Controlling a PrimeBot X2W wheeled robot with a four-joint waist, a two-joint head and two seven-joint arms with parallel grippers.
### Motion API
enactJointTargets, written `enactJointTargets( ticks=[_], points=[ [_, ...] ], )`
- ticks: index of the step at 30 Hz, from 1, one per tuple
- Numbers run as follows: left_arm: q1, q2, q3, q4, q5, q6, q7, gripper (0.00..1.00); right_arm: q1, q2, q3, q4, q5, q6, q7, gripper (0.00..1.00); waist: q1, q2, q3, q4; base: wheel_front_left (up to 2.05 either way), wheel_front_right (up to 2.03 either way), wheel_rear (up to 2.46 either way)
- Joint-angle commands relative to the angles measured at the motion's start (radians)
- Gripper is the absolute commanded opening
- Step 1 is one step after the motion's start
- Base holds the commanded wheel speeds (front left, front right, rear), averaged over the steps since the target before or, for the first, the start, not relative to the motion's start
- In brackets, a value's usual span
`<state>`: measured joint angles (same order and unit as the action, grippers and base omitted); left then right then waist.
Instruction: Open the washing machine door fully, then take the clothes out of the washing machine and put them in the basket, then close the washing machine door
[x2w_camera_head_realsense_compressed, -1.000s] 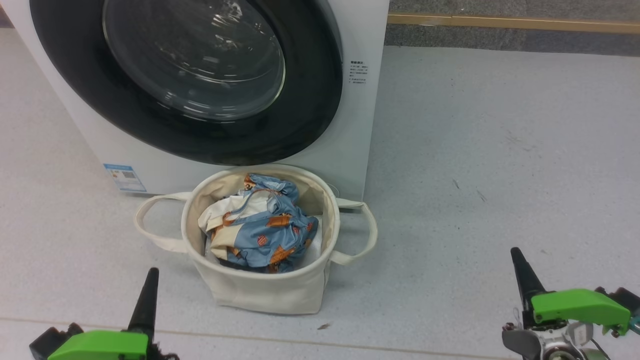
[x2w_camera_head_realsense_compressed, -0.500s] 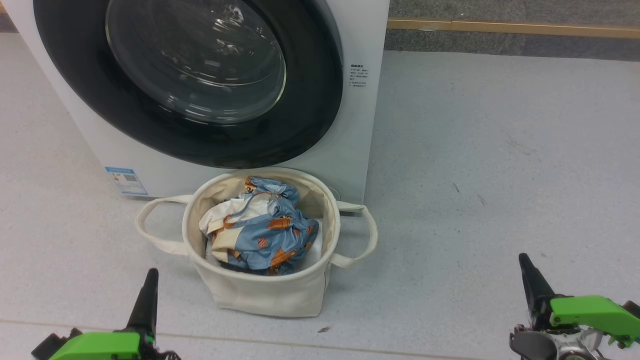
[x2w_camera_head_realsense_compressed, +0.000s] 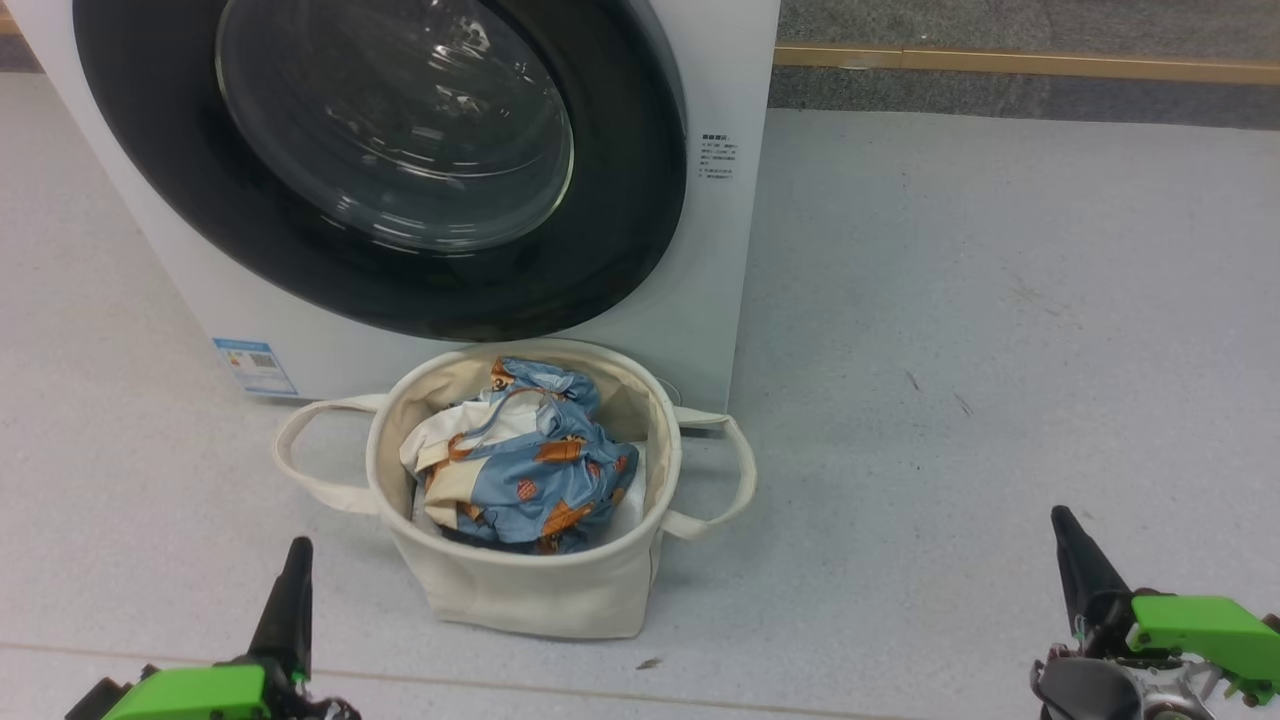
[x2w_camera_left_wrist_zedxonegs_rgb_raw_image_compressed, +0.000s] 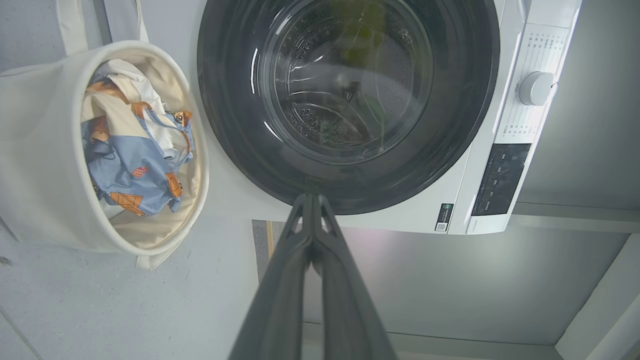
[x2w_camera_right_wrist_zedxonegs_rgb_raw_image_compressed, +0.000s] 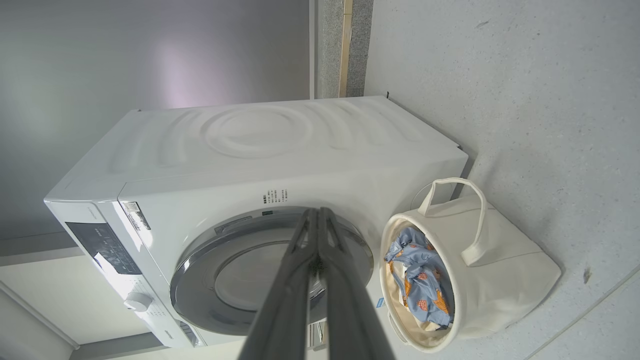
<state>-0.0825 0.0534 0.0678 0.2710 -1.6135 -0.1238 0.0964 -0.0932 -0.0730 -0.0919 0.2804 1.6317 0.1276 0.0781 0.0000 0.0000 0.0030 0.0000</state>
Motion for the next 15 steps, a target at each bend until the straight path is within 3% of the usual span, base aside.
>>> enactJointTargets(
  ticks=[1, 15],
  points=[
    [-0.025, 0.005, 0.036, -0.026, -0.004, -0.007, 0.009, 0.0, -0.011, -0.004, 0.015, -0.038, 0.008, 0.003, 0.005, 0.0, 0.0, 0.0, 0.0, 0.0, 0.0, 0.0, 0.0],
    [-0.025, 0.003, 0.038, -0.026, -0.002, -0.007, 0.01, 0.0, -0.012, 0.0, 0.01, -0.038, 0.003, 0.003, 0.01, 0.0, 0.0, 0.0, 0.0, 0.0, 0.0, 0.0, 0.0]
  ],
)
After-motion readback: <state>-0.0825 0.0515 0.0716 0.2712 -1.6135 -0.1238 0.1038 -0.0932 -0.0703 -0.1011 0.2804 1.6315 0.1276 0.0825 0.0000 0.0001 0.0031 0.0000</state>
